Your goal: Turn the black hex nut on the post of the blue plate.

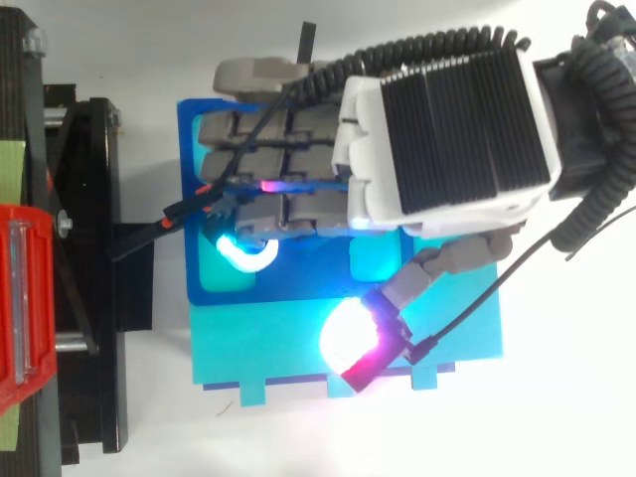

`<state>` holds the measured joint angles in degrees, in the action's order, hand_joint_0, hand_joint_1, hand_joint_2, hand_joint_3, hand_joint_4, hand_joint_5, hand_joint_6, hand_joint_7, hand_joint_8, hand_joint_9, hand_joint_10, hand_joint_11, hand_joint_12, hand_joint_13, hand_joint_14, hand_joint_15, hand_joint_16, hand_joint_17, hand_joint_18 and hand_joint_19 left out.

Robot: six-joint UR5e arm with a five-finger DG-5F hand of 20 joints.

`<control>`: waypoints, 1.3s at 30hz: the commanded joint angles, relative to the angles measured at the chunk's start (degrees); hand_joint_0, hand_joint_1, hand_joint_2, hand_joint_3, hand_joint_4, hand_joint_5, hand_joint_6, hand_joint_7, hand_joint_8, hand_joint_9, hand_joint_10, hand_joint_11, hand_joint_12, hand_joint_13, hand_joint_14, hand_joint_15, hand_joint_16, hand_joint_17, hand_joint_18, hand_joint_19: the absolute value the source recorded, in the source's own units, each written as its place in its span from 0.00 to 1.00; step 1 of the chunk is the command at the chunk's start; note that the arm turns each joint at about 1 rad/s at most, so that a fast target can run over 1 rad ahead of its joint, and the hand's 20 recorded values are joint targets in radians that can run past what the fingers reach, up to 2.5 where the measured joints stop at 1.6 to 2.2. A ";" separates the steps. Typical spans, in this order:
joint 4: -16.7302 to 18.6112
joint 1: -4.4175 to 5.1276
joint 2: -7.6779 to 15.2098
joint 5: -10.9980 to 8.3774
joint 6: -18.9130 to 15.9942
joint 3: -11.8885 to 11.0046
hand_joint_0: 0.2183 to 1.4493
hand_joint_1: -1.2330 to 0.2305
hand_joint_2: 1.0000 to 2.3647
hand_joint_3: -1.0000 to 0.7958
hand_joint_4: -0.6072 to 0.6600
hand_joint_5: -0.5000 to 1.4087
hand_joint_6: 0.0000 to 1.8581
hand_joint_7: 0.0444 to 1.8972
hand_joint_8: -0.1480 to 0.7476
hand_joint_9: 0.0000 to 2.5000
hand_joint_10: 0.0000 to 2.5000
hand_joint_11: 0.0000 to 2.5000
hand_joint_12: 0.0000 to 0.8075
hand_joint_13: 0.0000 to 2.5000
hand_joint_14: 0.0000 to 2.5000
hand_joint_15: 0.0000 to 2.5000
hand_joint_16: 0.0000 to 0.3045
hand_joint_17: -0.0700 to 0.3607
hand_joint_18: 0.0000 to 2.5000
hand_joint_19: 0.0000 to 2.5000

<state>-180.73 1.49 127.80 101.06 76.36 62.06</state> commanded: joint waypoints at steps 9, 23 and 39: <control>-0.23 0.45 -0.01 -0.16 0.02 0.08 0.21 0.57 0.00 0.28 0.68 0.17 0.27 0.46 0.50 0.15 0.00 0.00 0.49 0.04 0.00 0.00 0.17 0.43 0.00 0.07; -0.85 -0.87 -0.01 0.63 2.56 0.08 0.21 0.57 0.00 0.28 0.68 0.17 0.27 0.46 0.50 0.15 0.00 0.00 0.48 0.05 0.00 0.00 0.16 0.42 0.00 0.07; -0.41 -1.84 -0.01 0.81 5.03 0.08 0.21 0.57 0.00 0.28 0.68 0.17 0.27 0.46 0.50 0.15 0.00 0.00 0.48 0.05 0.00 0.00 0.16 0.42 0.00 0.07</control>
<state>-181.18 -0.10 127.79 101.86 81.17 62.14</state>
